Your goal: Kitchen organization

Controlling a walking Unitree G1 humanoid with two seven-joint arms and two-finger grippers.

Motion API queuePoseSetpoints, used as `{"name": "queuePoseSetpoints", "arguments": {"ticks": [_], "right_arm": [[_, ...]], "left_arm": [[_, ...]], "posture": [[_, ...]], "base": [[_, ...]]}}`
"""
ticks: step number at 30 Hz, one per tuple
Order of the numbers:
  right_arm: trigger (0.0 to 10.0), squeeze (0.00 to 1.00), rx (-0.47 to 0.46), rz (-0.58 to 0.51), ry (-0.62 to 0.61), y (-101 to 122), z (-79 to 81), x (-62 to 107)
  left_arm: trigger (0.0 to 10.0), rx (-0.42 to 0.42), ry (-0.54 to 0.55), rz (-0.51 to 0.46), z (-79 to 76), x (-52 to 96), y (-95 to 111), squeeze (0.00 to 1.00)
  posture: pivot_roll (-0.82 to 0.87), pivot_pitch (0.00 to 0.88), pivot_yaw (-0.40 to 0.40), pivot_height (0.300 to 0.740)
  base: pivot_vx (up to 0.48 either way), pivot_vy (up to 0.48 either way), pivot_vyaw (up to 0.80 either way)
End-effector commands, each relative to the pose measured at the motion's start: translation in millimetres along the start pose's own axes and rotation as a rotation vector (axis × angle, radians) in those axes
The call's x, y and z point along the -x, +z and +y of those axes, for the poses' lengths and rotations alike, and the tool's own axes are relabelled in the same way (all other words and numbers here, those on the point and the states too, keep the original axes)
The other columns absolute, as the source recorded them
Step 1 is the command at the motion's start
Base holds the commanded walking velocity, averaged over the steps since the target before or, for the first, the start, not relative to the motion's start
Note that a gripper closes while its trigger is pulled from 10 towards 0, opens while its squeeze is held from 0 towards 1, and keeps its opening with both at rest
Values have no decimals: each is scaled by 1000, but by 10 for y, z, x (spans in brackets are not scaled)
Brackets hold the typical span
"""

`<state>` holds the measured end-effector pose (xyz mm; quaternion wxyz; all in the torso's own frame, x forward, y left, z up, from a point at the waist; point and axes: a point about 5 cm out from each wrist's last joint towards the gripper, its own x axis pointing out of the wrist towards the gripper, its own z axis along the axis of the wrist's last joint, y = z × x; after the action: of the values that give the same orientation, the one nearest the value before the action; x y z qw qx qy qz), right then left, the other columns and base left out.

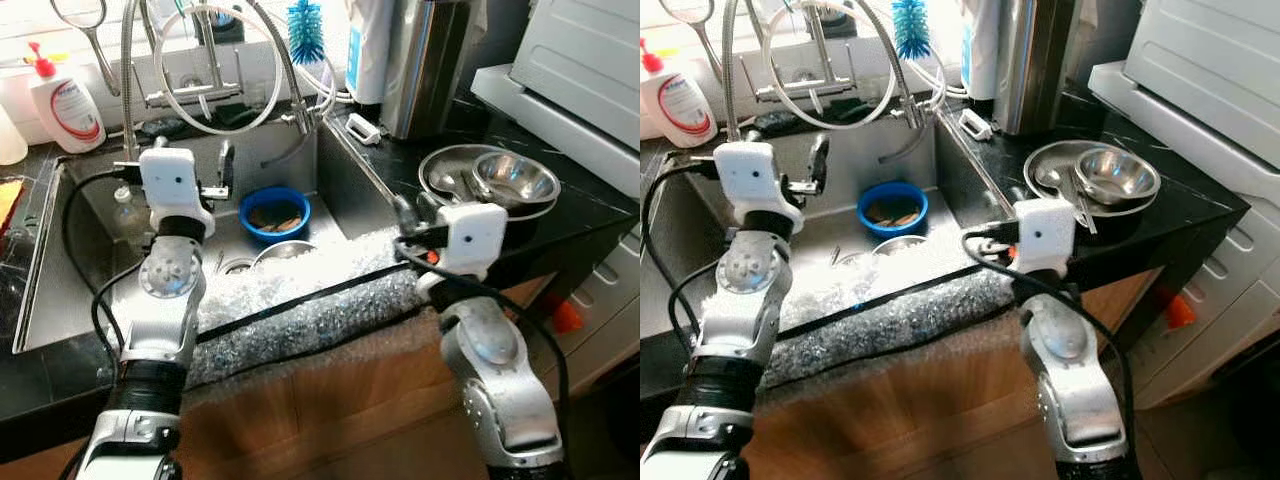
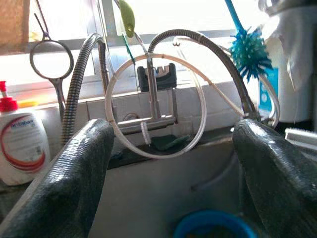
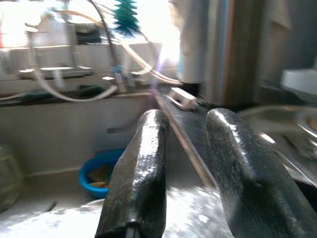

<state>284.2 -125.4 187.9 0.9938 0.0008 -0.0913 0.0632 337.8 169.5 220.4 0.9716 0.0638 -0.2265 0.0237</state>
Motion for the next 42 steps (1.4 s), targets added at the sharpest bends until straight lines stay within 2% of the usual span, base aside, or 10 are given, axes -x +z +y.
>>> {"name": "queuePoseSetpoints", "arguments": {"ticks": [1, 3, 4, 5, 7, 14, 15, 16, 23, 42], "right_arm": [[10000, 0, -16, 29, -31, -36, -32, 14], [10000, 0, -24, 50, -57, -72, -60, 20], [10000, 94, -34, 69, -76, -103, -81, 23], [10000, 957, -49, 80, -79, -117, -86, 23], [10000, 1000, -58, 108, -85, -152, -100, 13], [10000, 976, -69, 261, -224, -336, -282, -17], [10000, 227, -62, 272, -238, -352, -311, -18], [10000, 0, -52, 280, -245, -362, -326, -17], [10000, 0, -73, 316, -308, -385, -405, -25], [10000, 0, -43, 202, -296, -198, -441, -140]], "left_arm": [[10000, -19, -17, -21, 8, 27, 32, 0], [10000, -20, -21, -16, 9, 56, 22, 0], [10000, -21, -24, -12, 6, 76, 14, 0], [10000, -20, -24, -11, 3, 82, 13, 0], [10000, -19, -27, -10, -11, 91, 13, 0], [10000, -20, -45, -15, -63, 80, 35, 0], [10000, -20, -45, -15, -65, 78, 36, 0], [10000, -20, -46, -14, -66, 77, 36, 0], [10000, -22, -45, -11, -54, 77, 33, 0], [10000, -8, -46, -11, -99, 73, 34, 0]], "posture": [[-128, 6, 29, 740], [-128, 3, 31, 740], [-131, 1, 30, 740], [-132, 0, 30, 740], [-132, 0, 28, 740], [-131, 15, 22, 740], [-130, 20, 21, 740], [-129, 23, 21, 740], [-129, 32, 22, 740], [-126, 28, 24, 740]], "base": [[0, 0, 0], [0, 0, 0], [0, 0, 0], [0, 0, 0], [0, 0, 0], [0, 0, 0], [0, 0, 0], [0, 0, 0], [0, 0, 0], [0, 0, 0]]}}
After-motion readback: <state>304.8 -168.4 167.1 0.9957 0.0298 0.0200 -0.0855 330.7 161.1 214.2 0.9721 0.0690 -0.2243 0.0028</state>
